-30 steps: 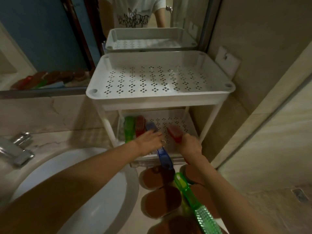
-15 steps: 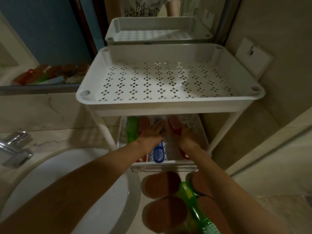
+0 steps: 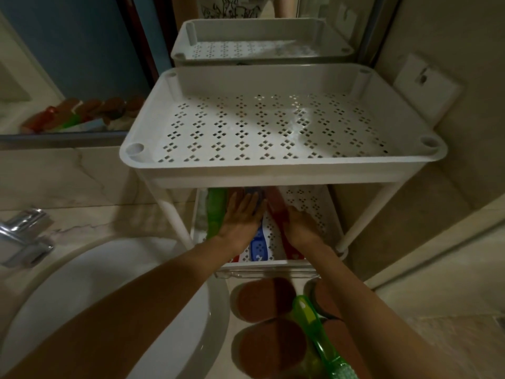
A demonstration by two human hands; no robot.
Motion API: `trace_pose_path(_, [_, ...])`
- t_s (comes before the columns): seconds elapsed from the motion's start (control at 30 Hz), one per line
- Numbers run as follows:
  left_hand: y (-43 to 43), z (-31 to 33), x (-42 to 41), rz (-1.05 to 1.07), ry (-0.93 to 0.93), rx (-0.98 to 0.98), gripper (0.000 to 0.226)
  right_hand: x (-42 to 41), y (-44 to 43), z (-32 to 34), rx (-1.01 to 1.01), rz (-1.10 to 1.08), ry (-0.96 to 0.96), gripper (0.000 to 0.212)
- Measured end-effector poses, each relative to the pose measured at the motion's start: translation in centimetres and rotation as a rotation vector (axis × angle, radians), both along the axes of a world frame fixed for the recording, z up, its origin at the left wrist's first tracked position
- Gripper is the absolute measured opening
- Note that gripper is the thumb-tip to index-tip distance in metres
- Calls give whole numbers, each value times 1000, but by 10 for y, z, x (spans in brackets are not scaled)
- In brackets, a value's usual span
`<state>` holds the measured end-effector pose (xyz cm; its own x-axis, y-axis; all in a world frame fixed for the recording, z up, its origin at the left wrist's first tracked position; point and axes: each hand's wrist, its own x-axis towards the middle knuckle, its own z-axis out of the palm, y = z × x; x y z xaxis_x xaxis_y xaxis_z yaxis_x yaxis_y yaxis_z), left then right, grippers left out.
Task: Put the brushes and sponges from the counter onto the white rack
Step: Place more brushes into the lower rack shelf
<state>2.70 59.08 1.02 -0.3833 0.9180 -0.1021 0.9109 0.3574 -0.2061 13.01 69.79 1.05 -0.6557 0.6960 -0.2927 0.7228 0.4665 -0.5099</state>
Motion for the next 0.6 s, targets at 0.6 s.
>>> trace_pose_path(0.6, [-8, 14, 15, 228, -184, -3, 65, 21, -25, 18, 165, 51, 137, 27])
